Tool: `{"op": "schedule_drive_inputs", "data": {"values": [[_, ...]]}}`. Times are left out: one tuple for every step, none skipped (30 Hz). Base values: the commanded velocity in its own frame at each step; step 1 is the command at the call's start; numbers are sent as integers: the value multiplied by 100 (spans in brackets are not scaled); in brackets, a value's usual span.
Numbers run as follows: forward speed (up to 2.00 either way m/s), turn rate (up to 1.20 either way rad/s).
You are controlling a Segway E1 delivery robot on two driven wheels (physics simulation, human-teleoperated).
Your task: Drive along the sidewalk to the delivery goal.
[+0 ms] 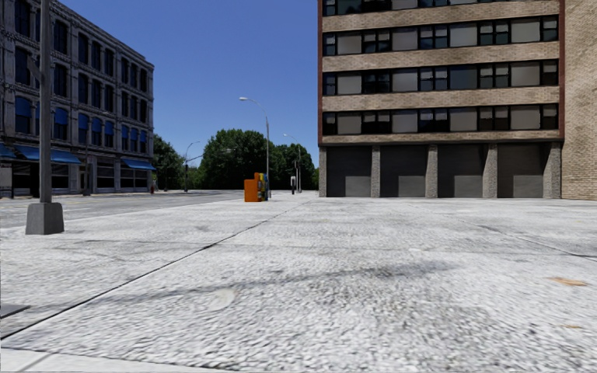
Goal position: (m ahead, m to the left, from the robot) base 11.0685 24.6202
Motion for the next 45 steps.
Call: {"op": "schedule_drive_inputs", "data": {"values": [[200,0],[200,0],[200,0],[196,0],[187,0],[187,0],[173,0],[168,0],[167,0],[166,0],[166,0],[166,0],[166,0],[166,0],[166,0],[166,0],[166,0],[166,0],[166,0],[166,0],[166,0],[166,0],[166,0],[166,0],[167,0],[168,0],[171,0],[174,0],[175,0],[176,0],[176,0],[176,0],[176,0],[181,0],[200,0],[200,0],[200,0],[200,0],[200,0],[200,0],[200,0],[200,0],[200,0],[200,0],[200,0]]}}
